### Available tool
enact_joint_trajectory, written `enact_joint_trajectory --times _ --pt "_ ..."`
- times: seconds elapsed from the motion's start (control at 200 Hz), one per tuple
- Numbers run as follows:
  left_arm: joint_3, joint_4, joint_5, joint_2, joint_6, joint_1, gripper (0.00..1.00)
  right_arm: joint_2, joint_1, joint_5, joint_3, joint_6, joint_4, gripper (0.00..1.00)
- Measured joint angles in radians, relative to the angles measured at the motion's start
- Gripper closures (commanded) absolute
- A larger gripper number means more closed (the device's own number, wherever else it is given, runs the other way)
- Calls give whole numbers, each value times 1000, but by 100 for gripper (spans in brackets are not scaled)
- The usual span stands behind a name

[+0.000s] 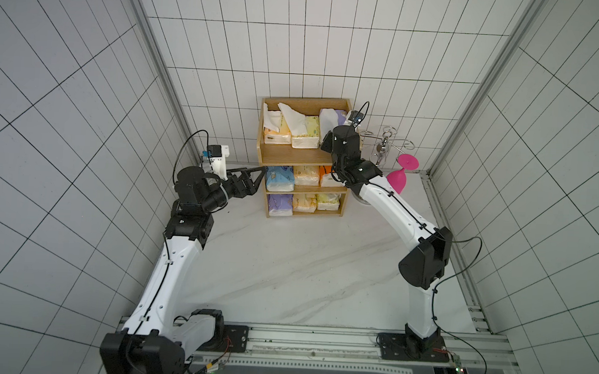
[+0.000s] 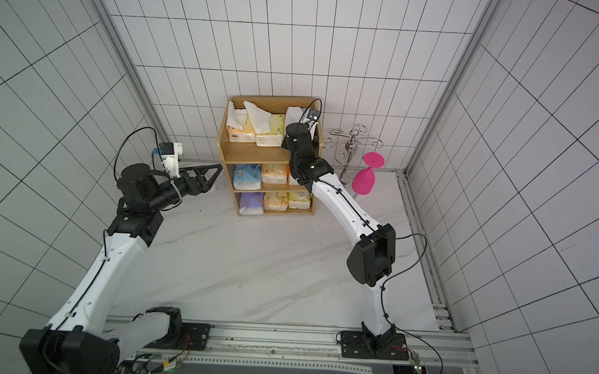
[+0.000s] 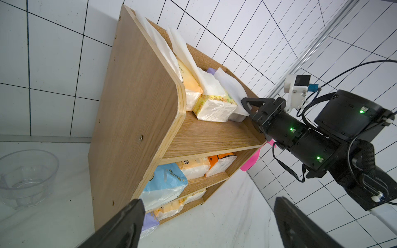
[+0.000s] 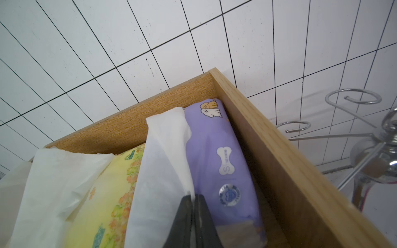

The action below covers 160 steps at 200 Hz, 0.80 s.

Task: Remove the tissue boxes from the shelf
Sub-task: Pick up a box of tissues from the shelf.

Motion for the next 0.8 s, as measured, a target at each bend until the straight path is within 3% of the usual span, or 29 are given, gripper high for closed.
enact_joint_trajectory --times 0.63,0.8 --pt "-7 6 -2 0 -1 -2 2 -403 48 -56 -469 -37 21 100" --pt "2 -35 -34 0 23 -89 2 -498 58 -85 -576 -36 32 100"
